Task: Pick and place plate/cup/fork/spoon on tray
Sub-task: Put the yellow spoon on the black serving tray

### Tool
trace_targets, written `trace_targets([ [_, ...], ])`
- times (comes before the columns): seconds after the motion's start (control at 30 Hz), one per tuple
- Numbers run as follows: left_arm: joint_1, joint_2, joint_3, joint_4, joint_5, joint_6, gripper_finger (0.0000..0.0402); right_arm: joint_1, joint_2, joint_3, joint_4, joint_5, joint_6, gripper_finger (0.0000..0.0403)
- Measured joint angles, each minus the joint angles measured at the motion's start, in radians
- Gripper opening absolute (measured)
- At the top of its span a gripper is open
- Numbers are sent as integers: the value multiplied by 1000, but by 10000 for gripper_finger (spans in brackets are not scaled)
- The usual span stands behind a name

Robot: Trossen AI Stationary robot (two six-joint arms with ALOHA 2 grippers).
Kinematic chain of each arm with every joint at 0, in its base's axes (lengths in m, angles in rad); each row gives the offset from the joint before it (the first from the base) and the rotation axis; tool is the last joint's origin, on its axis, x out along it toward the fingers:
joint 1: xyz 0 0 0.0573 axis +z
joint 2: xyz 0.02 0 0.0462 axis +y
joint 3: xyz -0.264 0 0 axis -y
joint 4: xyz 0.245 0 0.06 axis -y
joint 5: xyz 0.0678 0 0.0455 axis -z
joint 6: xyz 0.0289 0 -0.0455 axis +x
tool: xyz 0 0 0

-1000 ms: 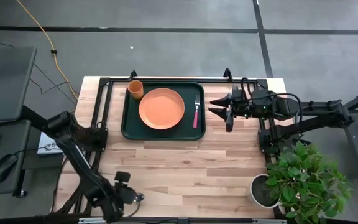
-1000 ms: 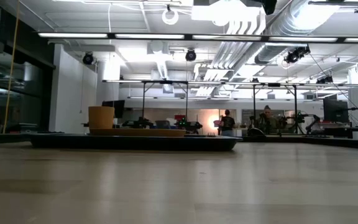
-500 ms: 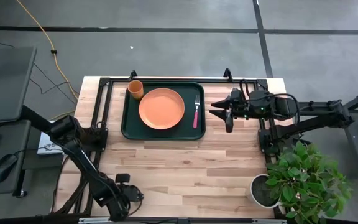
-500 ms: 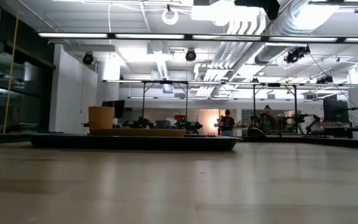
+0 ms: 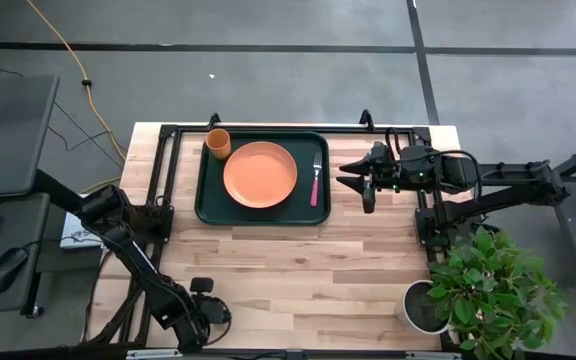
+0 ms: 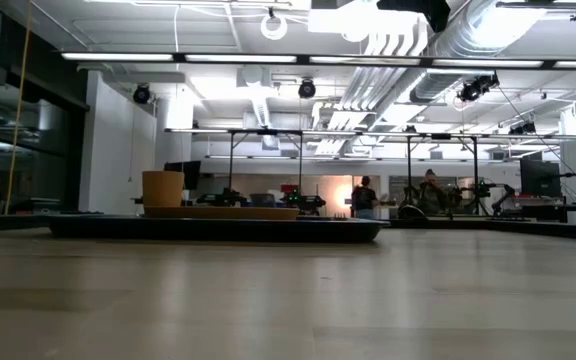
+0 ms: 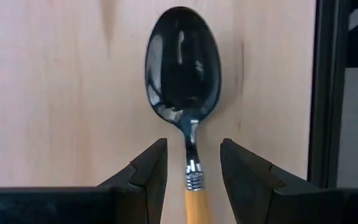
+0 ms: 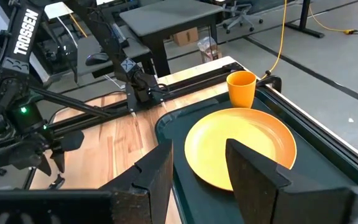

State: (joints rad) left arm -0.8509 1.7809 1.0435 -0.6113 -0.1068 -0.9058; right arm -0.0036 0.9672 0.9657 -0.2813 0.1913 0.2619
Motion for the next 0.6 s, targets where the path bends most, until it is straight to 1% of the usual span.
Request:
trace_targets([
  [0.23, 7, 66, 5, 6, 27, -8, 133, 0, 0, 0, 0, 0, 0, 142],
  [0.4, 18, 75, 6, 0, 44, -42, 126, 0, 0, 0, -2, 0, 0, 142],
  [0.5, 20, 65, 3, -3, 47, -34, 93, 0, 0, 0, -4, 0, 0, 142],
  [0.6, 25, 43, -1, -19, 47, -8, 36, 0, 0, 0, -8, 0, 0, 142],
])
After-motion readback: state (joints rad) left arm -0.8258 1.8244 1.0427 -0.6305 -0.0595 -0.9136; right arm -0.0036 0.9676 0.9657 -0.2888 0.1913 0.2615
